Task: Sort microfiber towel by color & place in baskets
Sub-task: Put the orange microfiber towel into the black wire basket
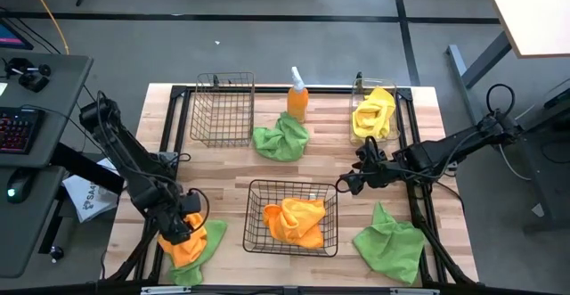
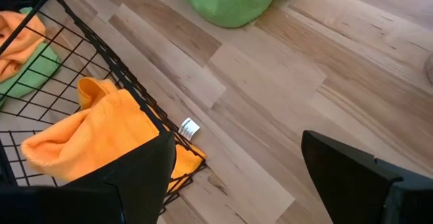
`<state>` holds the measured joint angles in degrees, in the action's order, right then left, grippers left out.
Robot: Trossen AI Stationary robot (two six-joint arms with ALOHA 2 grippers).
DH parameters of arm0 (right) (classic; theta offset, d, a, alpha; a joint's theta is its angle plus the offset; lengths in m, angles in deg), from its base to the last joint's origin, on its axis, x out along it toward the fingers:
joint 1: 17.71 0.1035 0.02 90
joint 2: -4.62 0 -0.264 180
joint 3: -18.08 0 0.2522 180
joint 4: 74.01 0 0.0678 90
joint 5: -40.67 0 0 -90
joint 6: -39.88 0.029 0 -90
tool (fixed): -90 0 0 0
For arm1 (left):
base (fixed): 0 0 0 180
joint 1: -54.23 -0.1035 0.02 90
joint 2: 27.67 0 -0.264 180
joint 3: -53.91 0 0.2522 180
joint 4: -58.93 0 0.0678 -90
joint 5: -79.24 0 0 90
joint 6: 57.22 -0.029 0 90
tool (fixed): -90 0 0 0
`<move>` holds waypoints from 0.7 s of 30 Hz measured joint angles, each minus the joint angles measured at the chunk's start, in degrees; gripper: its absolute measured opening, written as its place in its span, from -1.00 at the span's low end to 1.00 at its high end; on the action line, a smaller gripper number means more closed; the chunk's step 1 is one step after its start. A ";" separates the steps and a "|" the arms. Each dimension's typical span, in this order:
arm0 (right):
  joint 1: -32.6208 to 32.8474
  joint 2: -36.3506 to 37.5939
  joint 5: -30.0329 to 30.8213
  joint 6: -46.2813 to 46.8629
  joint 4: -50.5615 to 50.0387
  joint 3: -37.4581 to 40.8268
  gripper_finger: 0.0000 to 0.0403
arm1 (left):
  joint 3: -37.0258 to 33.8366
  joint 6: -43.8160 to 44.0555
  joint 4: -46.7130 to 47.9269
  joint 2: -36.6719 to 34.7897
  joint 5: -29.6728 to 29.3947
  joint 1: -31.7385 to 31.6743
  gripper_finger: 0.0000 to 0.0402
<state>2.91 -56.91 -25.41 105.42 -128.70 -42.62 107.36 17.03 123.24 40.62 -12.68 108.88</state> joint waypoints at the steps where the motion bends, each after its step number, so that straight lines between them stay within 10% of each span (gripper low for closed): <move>1: -0.01 0.00 0.00 0.00 0.00 0.00 0.58 | -0.24 0.11 -0.71 0.00 0.01 0.00 0.16; 9: 0.00 0.00 0.00 0.00 -0.02 0.00 0.58 | 0.88 -0.80 -0.62 -0.18 3.52 -0.15 -0.87; 15: 0.01 -0.01 0.00 0.00 -0.02 0.00 0.58 | 10.50 -5.06 1.64 -3.79 2.02 -0.60 -0.98; 21: -0.01 -0.02 2.61 0.01 -0.04 -0.01 0.58 | 30.12 -18.00 7.43 -6.71 -12.24 -5.11 -0.99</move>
<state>2.90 -56.94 -22.79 105.43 -128.74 -42.63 137.48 -0.96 130.67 33.91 -24.92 103.77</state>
